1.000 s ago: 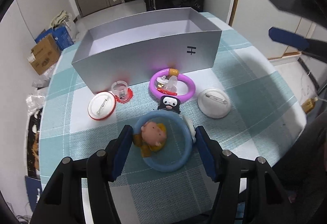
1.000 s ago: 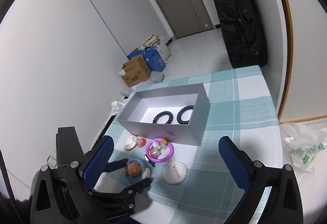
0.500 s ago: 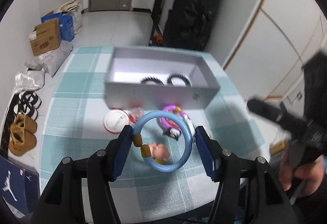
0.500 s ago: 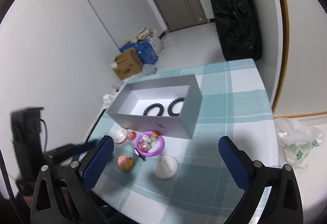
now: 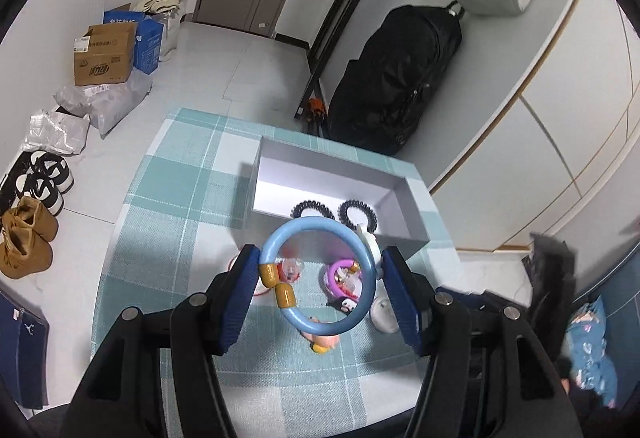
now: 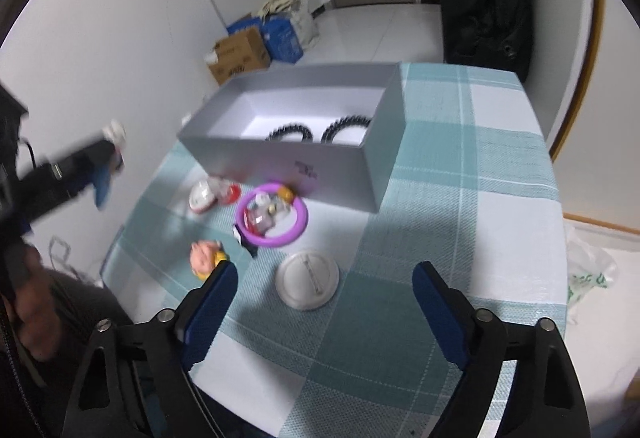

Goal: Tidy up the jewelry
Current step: 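Carry the blue ring toward the box while the right tool grasps the white badge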

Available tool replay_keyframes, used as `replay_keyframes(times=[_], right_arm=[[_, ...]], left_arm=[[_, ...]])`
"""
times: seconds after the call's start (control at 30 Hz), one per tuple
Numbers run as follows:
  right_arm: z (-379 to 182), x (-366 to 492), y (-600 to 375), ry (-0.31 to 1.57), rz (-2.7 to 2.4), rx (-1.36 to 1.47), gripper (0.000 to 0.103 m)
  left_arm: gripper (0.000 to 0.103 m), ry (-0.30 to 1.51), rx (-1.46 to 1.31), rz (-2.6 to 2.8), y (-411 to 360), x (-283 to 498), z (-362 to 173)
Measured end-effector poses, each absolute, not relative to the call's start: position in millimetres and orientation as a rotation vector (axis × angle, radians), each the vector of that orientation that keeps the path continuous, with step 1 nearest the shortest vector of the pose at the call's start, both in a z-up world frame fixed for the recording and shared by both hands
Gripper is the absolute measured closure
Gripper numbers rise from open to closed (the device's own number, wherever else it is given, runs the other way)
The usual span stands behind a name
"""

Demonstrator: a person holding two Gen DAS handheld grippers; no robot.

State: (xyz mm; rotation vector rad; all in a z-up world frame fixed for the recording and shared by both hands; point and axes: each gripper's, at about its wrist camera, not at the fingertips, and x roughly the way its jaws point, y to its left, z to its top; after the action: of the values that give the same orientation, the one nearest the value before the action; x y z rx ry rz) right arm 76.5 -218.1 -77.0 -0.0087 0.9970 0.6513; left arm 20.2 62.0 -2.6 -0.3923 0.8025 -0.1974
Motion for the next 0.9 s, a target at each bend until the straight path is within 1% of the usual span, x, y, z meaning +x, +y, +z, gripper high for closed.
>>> replay_keyframes(times=[0.07,0.2,0.3,0.37,0.4,0.43,0.47,0.53,0.57,0.77,0.9], right_arm=[[-80.6,73.6,-210.7,0.999,0.660,-0.066,0.020],[-85.1,65.4,-195.2,0.976,0.678,-0.185,0.022],[-89.6,61.0,-184.6,0.954,0.674,-0.261,0.029],[-93.9,59.3,-178.5,0.947,0.671,-0.303,0.039],[-95.8,58.3,-175.9,0.941,0.667,-0.329,0.040],[-95.1,55.7,-174.8,0.914,0.670,-0.346,0.043],[-94.8,55.1,-173.4,0.912,0.672,-0.353,0.048],[-94.6,56.0,-174.3,0.919,0.689,-0.335,0.055],[-94.6,56.7,-175.5,0.920,0.685,-0.331,0.061],[-92.2,62.6,-182.5,0.941,0.686,-0.278,0.061],[-81.9,64.6,-187.3,0.917,0.686,-0.234,0.061]], left_arm=[[0.046,0.796,-0.400,-0.196,64.8,19.9,-1.1],[0.046,0.793,-0.414,-0.198,66.9,20.5,0.2],[0.046,0.785,-0.413,-0.199,67.8,20.0,2.0],[0.046,0.782,-0.409,-0.196,67.7,19.5,2.9],[0.046,0.781,-0.408,-0.195,68.2,19.4,2.8],[0.046,0.782,-0.407,-0.195,68.7,19.0,2.5],[0.046,0.784,-0.409,-0.195,68.6,19.0,2.3],[0.046,0.791,-0.410,-0.192,69.1,19.5,1.9],[0.046,0.792,-0.412,-0.193,69.6,19.7,1.9],[0.046,0.790,-0.412,-0.194,68.9,20.1,3.4],[0.046,0.789,-0.401,-0.201,67.4,20.7,1.3]])
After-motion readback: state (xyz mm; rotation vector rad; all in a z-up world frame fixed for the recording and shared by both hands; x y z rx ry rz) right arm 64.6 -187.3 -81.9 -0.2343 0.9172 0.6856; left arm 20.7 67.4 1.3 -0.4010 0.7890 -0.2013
